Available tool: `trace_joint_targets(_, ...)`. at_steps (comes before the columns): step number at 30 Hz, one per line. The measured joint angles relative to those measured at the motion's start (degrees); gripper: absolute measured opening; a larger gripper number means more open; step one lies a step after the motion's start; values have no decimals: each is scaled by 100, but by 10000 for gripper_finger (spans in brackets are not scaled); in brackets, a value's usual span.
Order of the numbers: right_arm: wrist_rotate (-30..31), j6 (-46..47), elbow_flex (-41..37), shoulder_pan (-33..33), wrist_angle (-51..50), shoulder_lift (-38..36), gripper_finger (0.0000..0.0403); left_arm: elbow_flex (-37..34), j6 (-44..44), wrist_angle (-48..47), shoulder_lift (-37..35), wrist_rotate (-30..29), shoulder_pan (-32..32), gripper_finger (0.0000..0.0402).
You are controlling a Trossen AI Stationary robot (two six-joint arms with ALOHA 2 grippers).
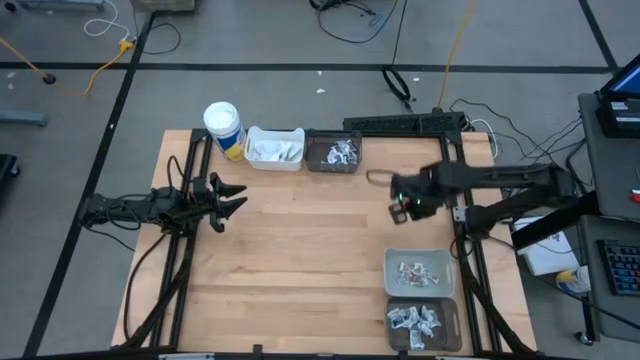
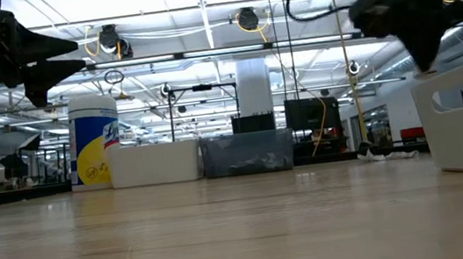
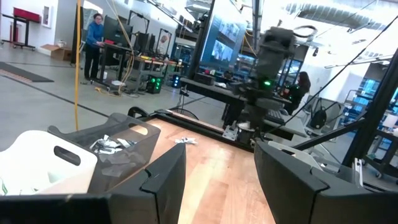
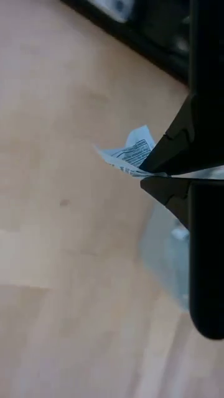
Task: Pick & Place First Aid Supplies
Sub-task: Put the blue alcohol pad into the bottom black bin
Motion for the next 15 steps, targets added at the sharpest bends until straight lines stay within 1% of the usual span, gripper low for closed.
trace_joint_targets(9,20,2656,5,2743,76,37,0,0,0,1,1,0,0,196)
trace_joint_targets(12,30,3496,200,3589,147,273,0,1,0,-1,1,0,-1,196)
trace_joint_targets(15,34,4118,545,4264,153,603,0,-1,-1,-2,1,0,0,196)
